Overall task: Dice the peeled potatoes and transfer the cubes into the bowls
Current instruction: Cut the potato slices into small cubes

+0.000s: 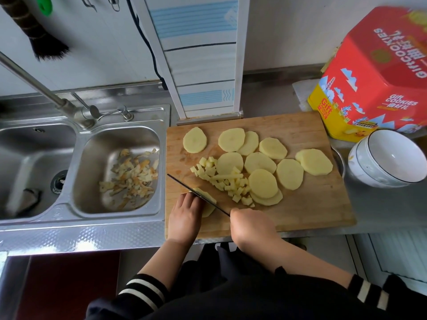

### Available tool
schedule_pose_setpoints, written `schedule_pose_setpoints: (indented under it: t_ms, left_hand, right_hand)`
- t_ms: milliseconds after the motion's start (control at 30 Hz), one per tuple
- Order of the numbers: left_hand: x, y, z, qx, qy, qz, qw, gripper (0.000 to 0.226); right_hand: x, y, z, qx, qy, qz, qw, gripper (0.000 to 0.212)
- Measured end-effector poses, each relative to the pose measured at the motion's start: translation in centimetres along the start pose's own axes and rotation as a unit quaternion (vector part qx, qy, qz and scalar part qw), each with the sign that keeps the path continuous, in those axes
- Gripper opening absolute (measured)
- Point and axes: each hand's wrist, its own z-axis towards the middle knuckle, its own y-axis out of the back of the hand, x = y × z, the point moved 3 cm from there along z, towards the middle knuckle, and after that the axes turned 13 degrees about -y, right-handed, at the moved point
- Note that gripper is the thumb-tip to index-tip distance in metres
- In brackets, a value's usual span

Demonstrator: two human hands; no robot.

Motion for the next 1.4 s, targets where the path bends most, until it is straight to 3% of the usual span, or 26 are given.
schedule_pose_setpoints:
  t_ms: [367,567,633,1100,1400]
  left_hand:
    - [0.2,-0.1,-0.1,-0.006,-0.010,-0.002,1.000,0.015]
    - [0.3,-0.1,-0.6,0.004,-0.009,-0.007,1.000,0.012]
    - [0.2,0.0,-0.7,0.004,-0.007,0.001,1.000,0.020]
    - [0.4,0.0,-1.1,-0.038,-0.026,-0.003,0.999,0.019]
    - [0.8,-0.6,-1.4,-0.020,-0.009,-0.007,1.000,0.013]
  right_hand:
    - [-0.3,-0.7,2.8,-0.003,-0.030,0.043,0.999,0.015]
    - [0.0,-0.6,2.4,-0.052,0.023,0.041,0.998,0.016]
    - [0.1,-0.7,1.9,-0.056,0.035,0.020,0.998,0.014]
    - [0.2,-0.2,0.0,0.003,0.018,0.007,1.000,0.016]
    - [0.9,0.1,0.0,0.034,-0.003,-0.012,0.999,0.022]
